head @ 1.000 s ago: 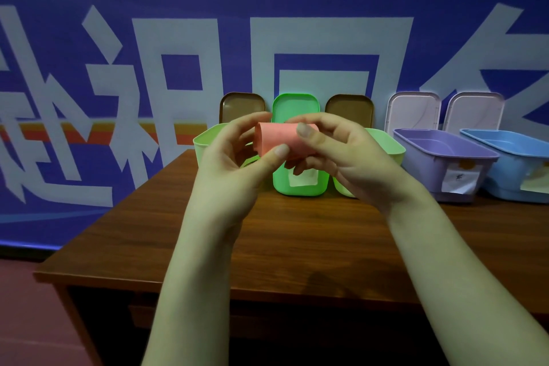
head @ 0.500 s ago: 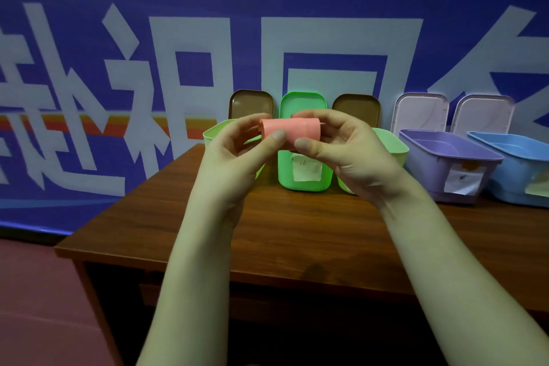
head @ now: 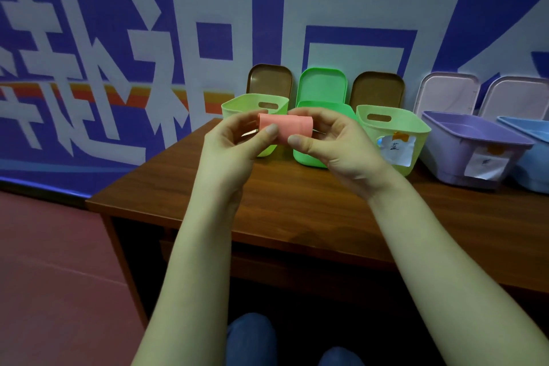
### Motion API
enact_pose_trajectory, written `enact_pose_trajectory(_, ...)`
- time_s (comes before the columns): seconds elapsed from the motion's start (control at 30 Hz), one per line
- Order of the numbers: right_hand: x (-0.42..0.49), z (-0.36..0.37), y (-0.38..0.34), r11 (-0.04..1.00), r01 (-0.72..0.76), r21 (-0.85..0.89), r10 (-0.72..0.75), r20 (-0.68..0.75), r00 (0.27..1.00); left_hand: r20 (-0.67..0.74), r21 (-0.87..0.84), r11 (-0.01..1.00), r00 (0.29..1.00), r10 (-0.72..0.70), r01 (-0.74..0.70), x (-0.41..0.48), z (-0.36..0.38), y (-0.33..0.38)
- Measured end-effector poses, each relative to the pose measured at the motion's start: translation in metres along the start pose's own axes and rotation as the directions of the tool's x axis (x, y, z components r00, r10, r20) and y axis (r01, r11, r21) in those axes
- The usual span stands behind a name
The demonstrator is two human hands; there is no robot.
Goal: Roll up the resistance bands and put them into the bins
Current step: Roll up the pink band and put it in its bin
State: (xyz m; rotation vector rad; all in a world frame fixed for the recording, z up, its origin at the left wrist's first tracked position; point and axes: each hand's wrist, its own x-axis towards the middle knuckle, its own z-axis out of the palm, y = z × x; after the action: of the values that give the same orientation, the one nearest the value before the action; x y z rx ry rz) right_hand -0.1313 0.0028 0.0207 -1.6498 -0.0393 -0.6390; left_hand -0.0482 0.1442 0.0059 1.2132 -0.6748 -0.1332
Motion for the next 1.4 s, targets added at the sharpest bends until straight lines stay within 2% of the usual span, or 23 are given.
enact_pose_trajectory(0.27, 0.048, 0.000, 0.040, 0.997, -0.068, -0.023, 0.068, 0.004, 0.998, -0.035, -0.015, 0.997, 0.996, -0.081, 0.081, 0.042, -0.013, -0.035)
enact_pose_trajectory(0.6, 0.202, -0.026, 0.071, 0.997, -0.071, 0.003, 0.071, -0.023, 0.997, -0.041, 0.039, 0.999, 0.999, -0.030, 0.032, 0.203, -0.009, -0.063)
enact_pose_trajectory(0.8, 0.276, -0.044, 0.062, 0.988, -0.152, 0.025, 0.152, -0.032, 0.988, -0.039, 0.010, 0.989, 0.988, -0.149, 0.150, 0.281, 0.006, -0.050)
enact_pose_trajectory(1.03, 0.344, -0.060, 0.016, 0.951, -0.301, 0.066, 0.301, 0.011, 0.954, -0.007, 0.016, 0.955, 0.955, -0.295, 0.296, 0.348, 0.014, 0.000)
enact_pose_trajectory(1.13, 0.369, -0.056, 0.004, 0.915, -0.390, 0.104, 0.392, 0.008, 0.920, -0.037, -0.017, 0.923, 0.923, -0.384, 0.383, 0.375, 0.012, 0.009)
enact_pose_trajectory(1.3, 0.395, -0.041, 0.007, 0.818, -0.504, 0.279, 0.536, -0.050, 0.842, -0.031, -0.048, 0.849, 0.849, -0.527, 0.526, 0.412, 0.003, 0.006)
enact_pose_trajectory(1.4, 0.407, -0.035, 0.014, 0.778, -0.558, 0.288, 0.605, -0.104, 0.790, -0.021, -0.058, 0.799, 0.799, -0.601, 0.599, 0.430, -0.002, -0.007)
